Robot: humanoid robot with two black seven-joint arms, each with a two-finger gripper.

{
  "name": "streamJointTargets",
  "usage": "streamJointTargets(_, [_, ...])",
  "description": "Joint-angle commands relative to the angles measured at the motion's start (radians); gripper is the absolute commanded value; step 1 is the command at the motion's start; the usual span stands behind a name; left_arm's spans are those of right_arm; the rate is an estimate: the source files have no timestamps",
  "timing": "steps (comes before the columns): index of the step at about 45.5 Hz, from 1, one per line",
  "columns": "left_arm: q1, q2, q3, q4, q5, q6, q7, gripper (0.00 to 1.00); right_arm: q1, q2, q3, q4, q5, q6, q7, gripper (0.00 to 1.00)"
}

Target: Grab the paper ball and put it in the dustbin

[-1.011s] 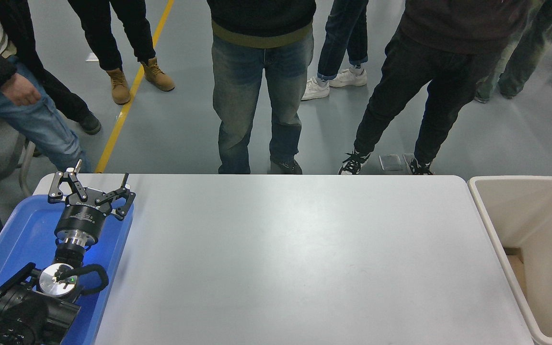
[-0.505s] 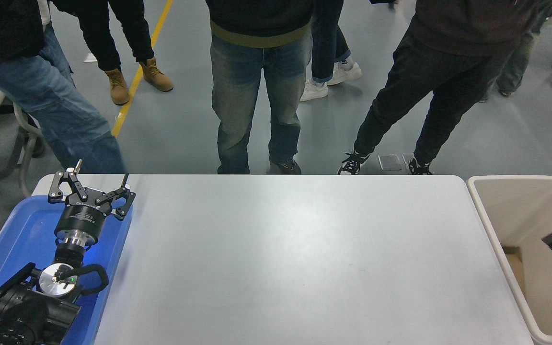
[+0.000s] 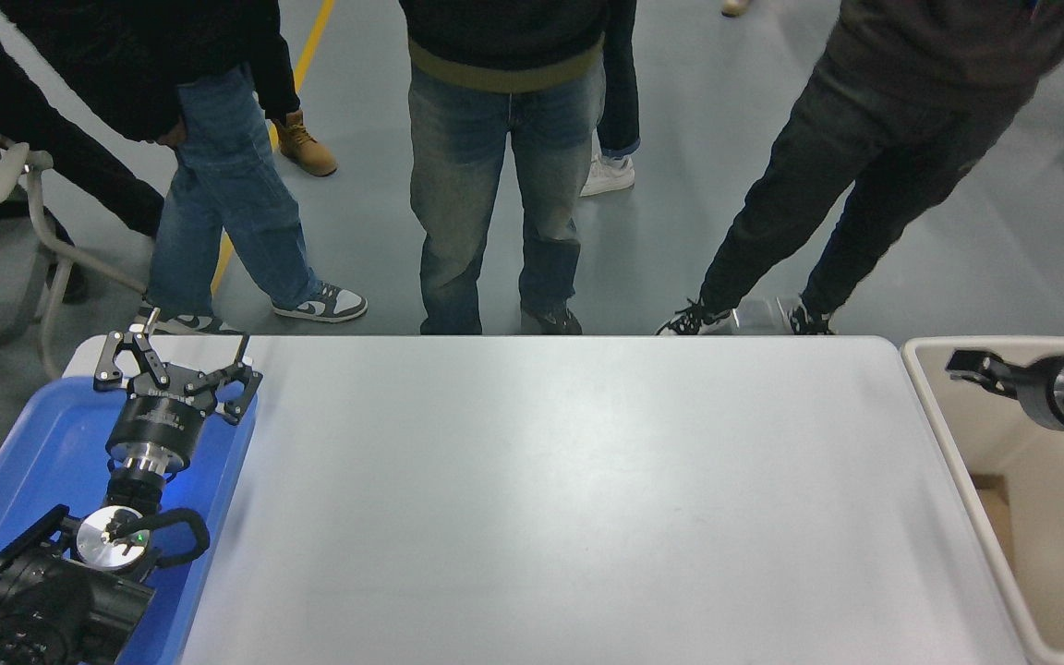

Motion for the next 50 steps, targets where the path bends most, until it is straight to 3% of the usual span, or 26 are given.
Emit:
streamJointTargets(1, [0.0,0.0,0.0,0.0,0.0,0.0,-0.001,0.99,0.36,0.178,-0.207,0.256,0.004,0.22,-0.001,1.0])
streamJointTargets(17, [0.0,0.0,-0.001,0.001,0.0,0.0,-0.001,0.99,0.543,0.451,-0.218,0.362,0.105,0.455,-0.002,1.0])
streamJointTargets(30, [0.002,-0.002,-0.001,0.001,-0.001,0.0,-0.001,0.99,0.609,0.62,-0.229,0.362,0.282,0.492,-0.006,1.0])
streamJointTargets(36, [0.0,-0.002,-0.001,0.001,-0.001,0.0,-0.001,0.99,0.637,0.628,-0.229,0.361,0.343,0.49,-0.005,1.0])
streamJointTargets(50, [0.001,-0.002,-0.003,0.001,-0.001,0.0,-0.003,0.99,0.684,0.628,-0.278,0.362,0.357,0.486,-0.005,1.0])
